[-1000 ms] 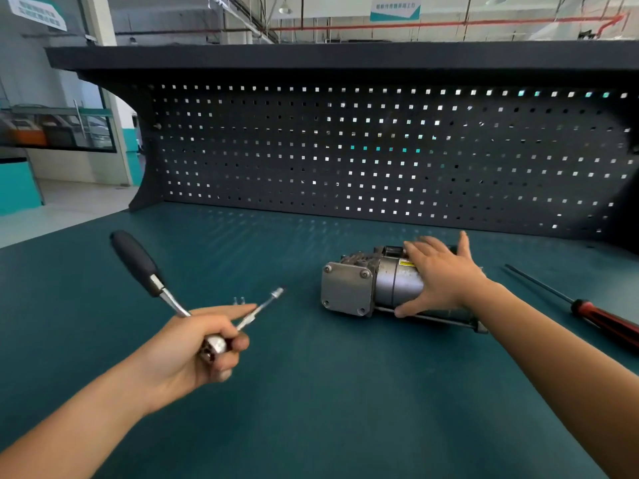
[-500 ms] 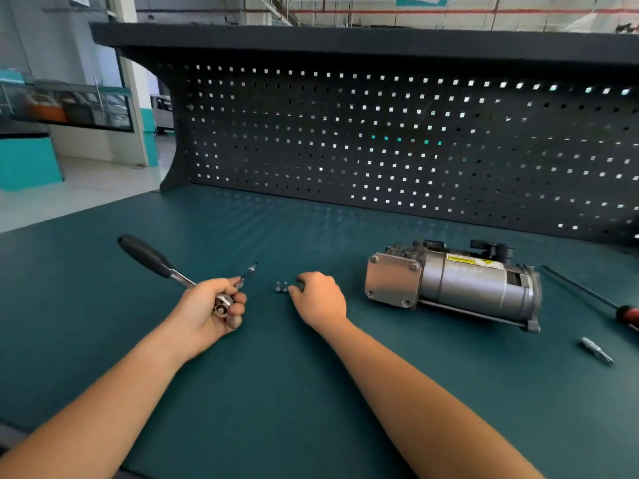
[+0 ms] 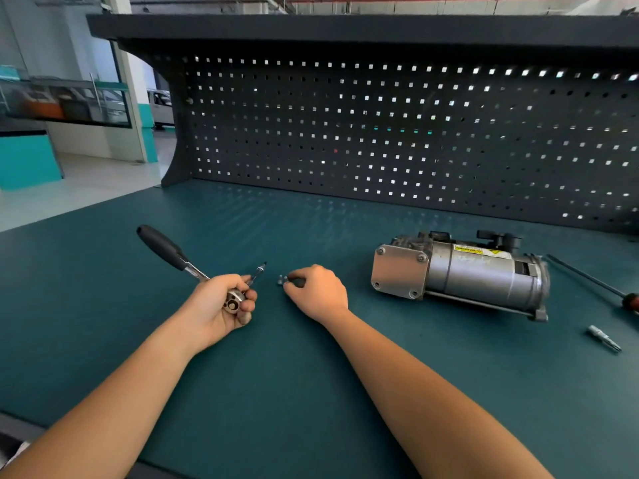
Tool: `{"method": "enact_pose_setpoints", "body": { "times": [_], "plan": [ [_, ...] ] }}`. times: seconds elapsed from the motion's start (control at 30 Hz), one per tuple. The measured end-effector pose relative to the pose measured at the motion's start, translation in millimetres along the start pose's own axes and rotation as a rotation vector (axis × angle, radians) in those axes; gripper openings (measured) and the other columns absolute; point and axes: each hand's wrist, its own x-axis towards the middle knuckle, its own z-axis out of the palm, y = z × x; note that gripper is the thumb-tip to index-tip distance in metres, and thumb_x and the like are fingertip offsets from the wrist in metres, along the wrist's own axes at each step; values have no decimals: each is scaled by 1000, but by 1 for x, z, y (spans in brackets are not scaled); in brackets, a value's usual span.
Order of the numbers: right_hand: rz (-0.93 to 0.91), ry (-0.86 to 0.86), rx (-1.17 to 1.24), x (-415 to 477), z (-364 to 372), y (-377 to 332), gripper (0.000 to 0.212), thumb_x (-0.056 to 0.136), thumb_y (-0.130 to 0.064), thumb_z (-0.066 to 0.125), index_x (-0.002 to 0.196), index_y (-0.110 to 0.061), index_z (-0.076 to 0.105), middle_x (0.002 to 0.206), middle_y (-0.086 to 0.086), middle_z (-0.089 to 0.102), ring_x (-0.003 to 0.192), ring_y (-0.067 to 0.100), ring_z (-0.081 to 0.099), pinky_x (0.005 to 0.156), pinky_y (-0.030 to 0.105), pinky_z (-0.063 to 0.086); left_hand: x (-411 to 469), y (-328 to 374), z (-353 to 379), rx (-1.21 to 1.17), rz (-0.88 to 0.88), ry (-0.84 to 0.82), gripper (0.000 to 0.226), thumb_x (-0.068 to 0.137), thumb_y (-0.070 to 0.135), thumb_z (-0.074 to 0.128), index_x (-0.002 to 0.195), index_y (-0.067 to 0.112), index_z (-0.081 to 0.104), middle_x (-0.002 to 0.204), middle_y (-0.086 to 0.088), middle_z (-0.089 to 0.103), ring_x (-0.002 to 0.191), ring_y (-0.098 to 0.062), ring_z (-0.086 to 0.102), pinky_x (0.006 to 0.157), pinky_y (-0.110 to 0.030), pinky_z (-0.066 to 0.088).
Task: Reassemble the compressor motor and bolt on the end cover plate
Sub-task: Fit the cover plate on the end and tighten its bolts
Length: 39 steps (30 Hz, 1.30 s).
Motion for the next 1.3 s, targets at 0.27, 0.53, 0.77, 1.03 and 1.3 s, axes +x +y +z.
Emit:
{"method": "enact_pose_setpoints", "body": {
  "times": [0.27, 0.53, 0.77, 1.03, 1.3],
  "plan": [
    [202, 210, 763, -16, -14, 0, 8, 89, -10, 53, 89, -6, 60, 82, 0, 64, 79, 17, 64, 66, 19, 45, -3, 2, 0, 5, -3, -21, 23, 88, -1, 35, 107, 5, 46, 43, -3, 48, 30, -9, 40, 35, -12, 34],
    [681, 444, 1683, -50, -53, 28, 20, 89, 5, 56, 70, 1, 53, 68, 10, 54, 48, 15, 58, 45, 13, 50, -4, -1, 2, 67, 15, -44, 20, 89, -1, 35, 100, 7, 50, 47, -3, 46, 30, -8, 40, 35, -11, 33],
    [742, 321, 1613, -42, -61, 46, 17, 87, 16, 50, 76, 3, 50, 78, 12, 52, 65, 19, 54, 65, 16, 49, -7, -1, 2, 46, 20, -34, 20, 89, -1, 35, 101, 5, 50, 49, -4, 46, 31, -8, 40, 35, -12, 34],
    [404, 241, 267, -55, -70, 73, 14, 85, -17, 65, 77, -9, 73, 69, 7, 66, 67, 22, 60, 58, 24, 44, -4, -2, 2, 83, 24, -29, 30, 89, -1, 37, 117, 3, 48, 48, -4, 47, 32, -9, 41, 35, -13, 34],
    [189, 264, -19, -57, -64, 69, 23, 93, -27, 55, 100, -13, 73, 103, 7, 71, 96, 30, 60, 75, 31, 47, -2, -2, 2, 106, 20, -33, 29, 88, -1, 37, 114, 5, 51, 45, -2, 49, 31, -8, 42, 34, -13, 35]
  ]
}}
